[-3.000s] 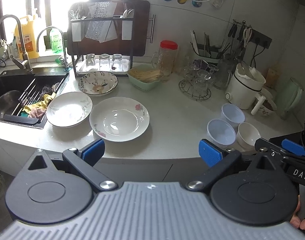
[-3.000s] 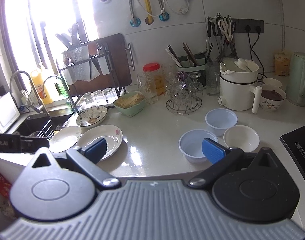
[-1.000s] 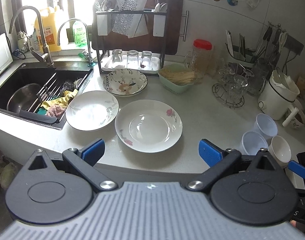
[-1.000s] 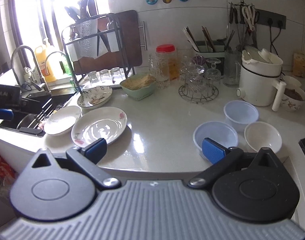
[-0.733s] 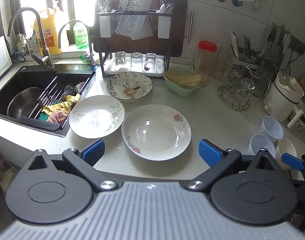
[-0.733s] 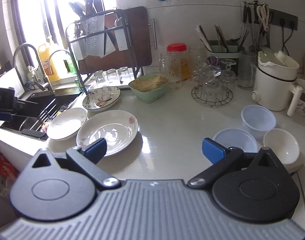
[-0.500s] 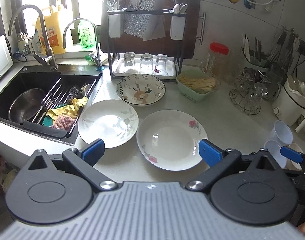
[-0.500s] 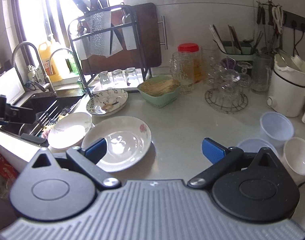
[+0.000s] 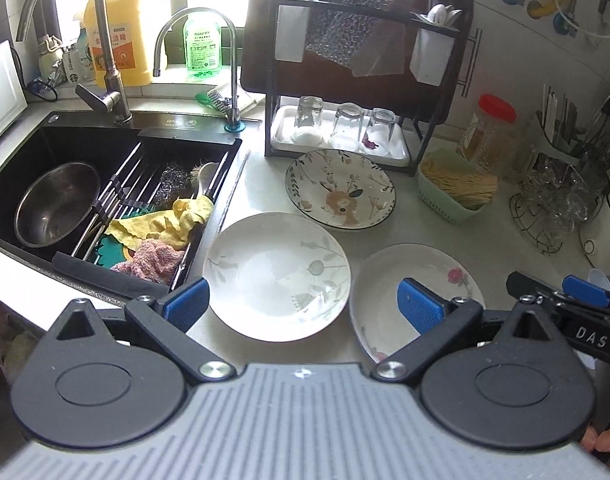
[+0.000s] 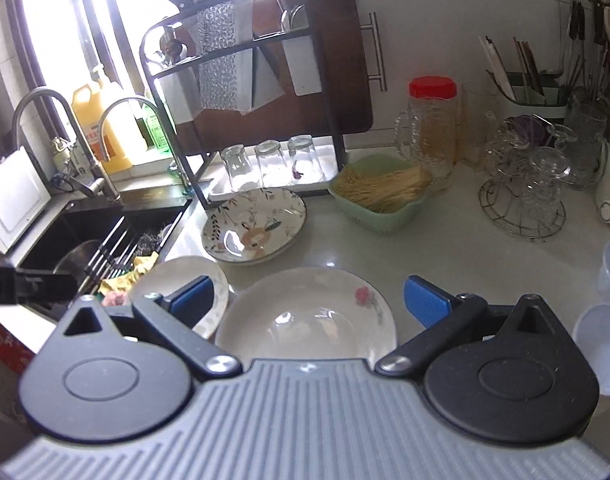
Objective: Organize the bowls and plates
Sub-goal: 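Close the right gripper on the rim of the white leaf-pattern plate, then lift the leaf-pattern plate with the right gripper over the rose-pattern plate, then lower the leaf-pattern plate onto the rose-pattern plate and open the right gripper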
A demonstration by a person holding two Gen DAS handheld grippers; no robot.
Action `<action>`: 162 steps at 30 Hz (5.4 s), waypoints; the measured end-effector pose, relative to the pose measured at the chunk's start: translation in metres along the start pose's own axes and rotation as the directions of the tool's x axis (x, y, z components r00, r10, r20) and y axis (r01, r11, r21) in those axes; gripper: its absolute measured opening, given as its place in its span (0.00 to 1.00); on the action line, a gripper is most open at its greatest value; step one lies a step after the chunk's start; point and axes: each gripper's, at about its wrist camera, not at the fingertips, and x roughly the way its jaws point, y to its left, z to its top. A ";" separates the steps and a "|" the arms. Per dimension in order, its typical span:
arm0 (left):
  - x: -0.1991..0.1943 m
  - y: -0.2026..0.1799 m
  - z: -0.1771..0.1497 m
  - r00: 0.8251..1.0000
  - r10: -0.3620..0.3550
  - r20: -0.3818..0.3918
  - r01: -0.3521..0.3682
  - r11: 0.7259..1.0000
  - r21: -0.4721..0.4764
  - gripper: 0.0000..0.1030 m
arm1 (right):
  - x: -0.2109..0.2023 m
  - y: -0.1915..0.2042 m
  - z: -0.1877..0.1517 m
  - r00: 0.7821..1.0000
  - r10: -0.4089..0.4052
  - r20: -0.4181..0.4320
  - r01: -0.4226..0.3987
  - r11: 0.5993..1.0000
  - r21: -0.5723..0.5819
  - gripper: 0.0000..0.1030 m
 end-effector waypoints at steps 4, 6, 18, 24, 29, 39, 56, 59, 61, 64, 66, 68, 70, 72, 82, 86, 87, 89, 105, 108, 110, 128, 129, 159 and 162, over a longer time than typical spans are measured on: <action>0.026 0.026 0.010 1.000 0.013 -0.009 -0.013 1.000 -0.019 0.99 | 0.025 0.023 0.012 0.999 0.034 0.008 -0.034 0.999 -0.022 1.00; 0.041 0.040 0.017 1.000 0.011 -0.021 -0.012 0.999 -0.042 0.99 | 0.037 0.032 0.015 0.998 0.070 0.008 -0.070 0.997 -0.013 1.00; 0.130 0.103 0.033 0.993 -0.048 -0.112 0.035 0.993 -0.117 0.99 | 0.082 0.057 -0.012 0.977 0.081 -0.198 -0.080 0.997 0.015 0.96; 0.169 0.126 0.038 0.980 -0.085 -0.178 0.069 0.993 -0.095 0.99 | 0.104 0.080 -0.026 0.952 0.091 -0.291 -0.075 0.995 0.065 0.66; 0.200 0.135 0.048 0.971 -0.101 -0.215 0.092 0.994 -0.051 0.98 | 0.112 0.097 -0.045 0.921 0.162 -0.355 -0.118 0.983 0.142 0.63; 0.235 0.136 0.057 0.944 -0.196 -0.266 0.211 0.977 0.029 0.93 | 0.143 0.106 -0.054 0.897 0.179 -0.404 -0.080 0.965 0.251 0.63; 0.274 0.120 0.064 0.894 -0.260 -0.365 0.322 0.940 0.117 0.32 | 0.172 0.095 -0.062 0.886 0.102 -0.451 0.073 0.933 0.353 0.14; 0.277 0.121 0.066 0.893 -0.268 -0.362 0.330 0.936 0.123 0.30 | 0.176 0.096 -0.061 0.892 0.091 -0.443 0.076 0.936 0.345 0.14; 0.280 0.124 0.067 0.890 -0.286 -0.356 0.341 0.935 0.102 0.30 | 0.178 0.093 -0.061 0.895 0.097 -0.436 0.072 0.932 0.356 0.14; 0.285 0.128 0.071 0.881 -0.309 -0.358 0.357 0.931 0.075 0.30 | 0.186 0.086 -0.062 0.890 0.140 -0.433 0.050 0.916 0.399 0.14; 0.287 0.130 0.074 0.877 -0.316 -0.361 0.361 0.930 0.063 0.30 | 0.188 0.085 -0.061 0.889 0.156 -0.431 0.030 0.919 0.394 0.15; 0.288 0.130 0.076 0.874 -0.311 -0.372 0.359 0.931 0.065 0.30 | 0.190 0.087 -0.059 0.884 0.162 -0.438 0.018 0.925 0.379 0.15; 0.288 0.129 0.077 0.874 -0.295 -0.385 0.356 0.929 0.098 0.30 | 0.192 0.087 -0.058 0.874 0.180 -0.452 0.006 0.925 0.381 0.15; 0.289 0.131 0.079 0.864 -0.300 -0.403 0.367 0.925 0.099 0.30 | 0.192 0.088 -0.055 0.873 0.178 -0.454 0.005 0.927 0.374 0.15; 0.289 0.150 0.093 0.816 -0.390 -0.428 0.411 0.911 -0.047 0.30 | 0.186 0.078 -0.039 0.865 0.262 -0.427 -0.066 0.905 0.421 0.15; 0.277 0.146 0.101 0.811 -0.419 -0.409 0.433 0.899 -0.061 0.30 | 0.178 0.073 -0.034 0.867 0.287 -0.407 -0.086 0.892 0.445 0.16; 0.273 0.146 0.103 0.808 -0.428 -0.405 0.438 0.896 -0.075 0.30 | 0.175 0.071 -0.034 0.866 0.295 -0.404 -0.091 0.887 0.453 0.16; 0.265 0.144 0.105 0.802 -0.444 -0.399 0.443 0.891 -0.101 0.30 | 0.169 0.068 -0.033 0.866 0.304 -0.396 -0.097 0.881 0.464 0.16; 0.216 0.077 0.112 0.820 -0.464 -0.334 0.453 0.884 -0.117 0.31 | 0.129 0.010 -0.018 0.886 0.341 -0.315 -0.173 0.872 0.459 0.16; 0.211 0.058 0.107 0.814 -0.469 -0.342 0.461 0.881 -0.110 0.31 | 0.122 -0.006 -0.017 0.890 0.322 -0.323 -0.167 0.889 0.426 0.16; 0.211 0.045 0.102 0.811 -0.469 -0.350 0.462 0.880 -0.110 0.31 | 0.118 -0.018 -0.018 0.892 0.317 -0.323 -0.165 0.893 0.419 0.16; 0.249 -0.039 0.066 0.760 -0.448 -0.471 0.461 0.882 -0.094 0.31 | 0.118 -0.095 -0.054 0.888 0.264 -0.377 -0.065 0.883 0.466 0.16; 0.250 -0.040 0.065 0.761 -0.442 -0.474 0.455 0.885 -0.093 0.31 | 0.120 -0.096 -0.056 0.889 0.263 -0.375 -0.063 0.881 0.468 0.16; 0.239 -0.063 0.045 0.847 -0.260 -0.463 0.343 0.933 0.104 0.35 | 0.131 -0.082 -0.046 0.903 0.145 -0.405 -0.020 0.954 0.299 0.22; 0.239 -0.067 0.042 0.841 -0.260 -0.475 0.349 0.930 0.110 0.44 | 0.129 -0.081 -0.045 0.909 0.129 -0.396 -0.017 0.961 0.275 0.22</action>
